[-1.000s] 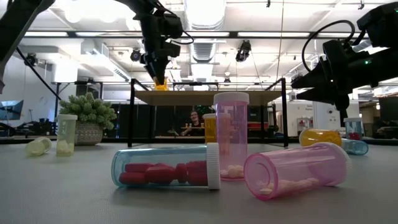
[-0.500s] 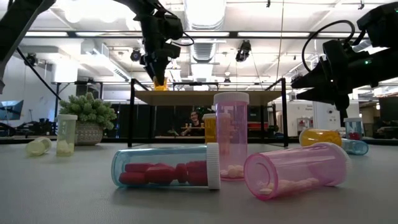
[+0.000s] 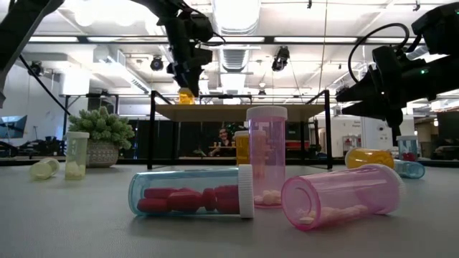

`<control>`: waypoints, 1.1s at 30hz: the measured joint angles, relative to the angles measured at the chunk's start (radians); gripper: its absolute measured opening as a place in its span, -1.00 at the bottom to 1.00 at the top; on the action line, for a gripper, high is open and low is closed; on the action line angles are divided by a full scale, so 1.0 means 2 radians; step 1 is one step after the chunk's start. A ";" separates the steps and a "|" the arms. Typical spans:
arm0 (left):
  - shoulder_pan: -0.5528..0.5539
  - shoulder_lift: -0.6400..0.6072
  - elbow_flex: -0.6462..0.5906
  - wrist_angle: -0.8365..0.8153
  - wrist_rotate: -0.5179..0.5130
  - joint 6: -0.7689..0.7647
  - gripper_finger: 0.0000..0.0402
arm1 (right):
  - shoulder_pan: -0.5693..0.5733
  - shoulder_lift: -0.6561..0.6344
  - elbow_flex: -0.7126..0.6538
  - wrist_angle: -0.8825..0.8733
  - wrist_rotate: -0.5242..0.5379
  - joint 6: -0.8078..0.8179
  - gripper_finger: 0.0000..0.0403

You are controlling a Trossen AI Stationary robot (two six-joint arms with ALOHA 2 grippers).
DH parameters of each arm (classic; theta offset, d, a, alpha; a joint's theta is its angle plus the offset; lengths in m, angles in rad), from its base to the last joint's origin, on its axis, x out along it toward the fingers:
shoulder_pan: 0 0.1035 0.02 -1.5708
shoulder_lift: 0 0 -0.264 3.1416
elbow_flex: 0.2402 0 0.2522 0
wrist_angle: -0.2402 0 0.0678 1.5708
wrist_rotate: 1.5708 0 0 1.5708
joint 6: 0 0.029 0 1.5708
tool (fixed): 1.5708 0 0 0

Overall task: Pick and place medicine bottles onto shelf by color
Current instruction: Put the left orange pill bottle on the shelf

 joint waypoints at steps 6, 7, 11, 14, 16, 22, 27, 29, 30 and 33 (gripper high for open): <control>-0.003 -0.022 0.001 0.038 0.004 0.003 0.13 | 0.000 0.000 0.000 0.000 0.000 0.000 0.11; -0.003 -0.026 0.001 0.041 0.004 0.004 0.13 | 0.000 0.000 0.000 0.000 0.000 0.000 0.11; -0.005 -0.042 0.001 0.037 0.012 -0.011 0.13 | 0.000 0.000 0.000 0.000 0.000 0.000 0.11; -0.005 -0.065 -0.005 0.024 0.026 -0.044 0.13 | 0.000 0.000 0.000 0.000 0.000 0.000 0.11; -0.006 -0.083 -0.023 0.025 0.031 -0.066 0.13 | 0.000 0.000 0.000 0.000 0.000 0.000 0.11; -0.009 -0.149 -0.125 0.093 0.026 -0.121 0.13 | 0.000 0.000 0.000 0.000 0.000 0.000 0.11; -0.008 -0.213 -0.249 0.212 0.021 -0.144 0.13 | 0.000 0.000 0.000 0.000 0.000 0.000 0.11; -0.009 -0.237 -0.298 0.270 0.020 -0.144 0.13 | 0.000 0.000 0.000 0.000 0.000 0.000 0.11; -0.009 -0.249 -0.322 0.297 0.019 -0.143 0.13 | 0.000 0.000 0.000 0.000 0.000 0.000 0.11; -0.009 -0.274 -0.395 0.378 0.016 -0.141 0.13 | 0.000 0.000 0.000 0.000 0.000 0.000 0.11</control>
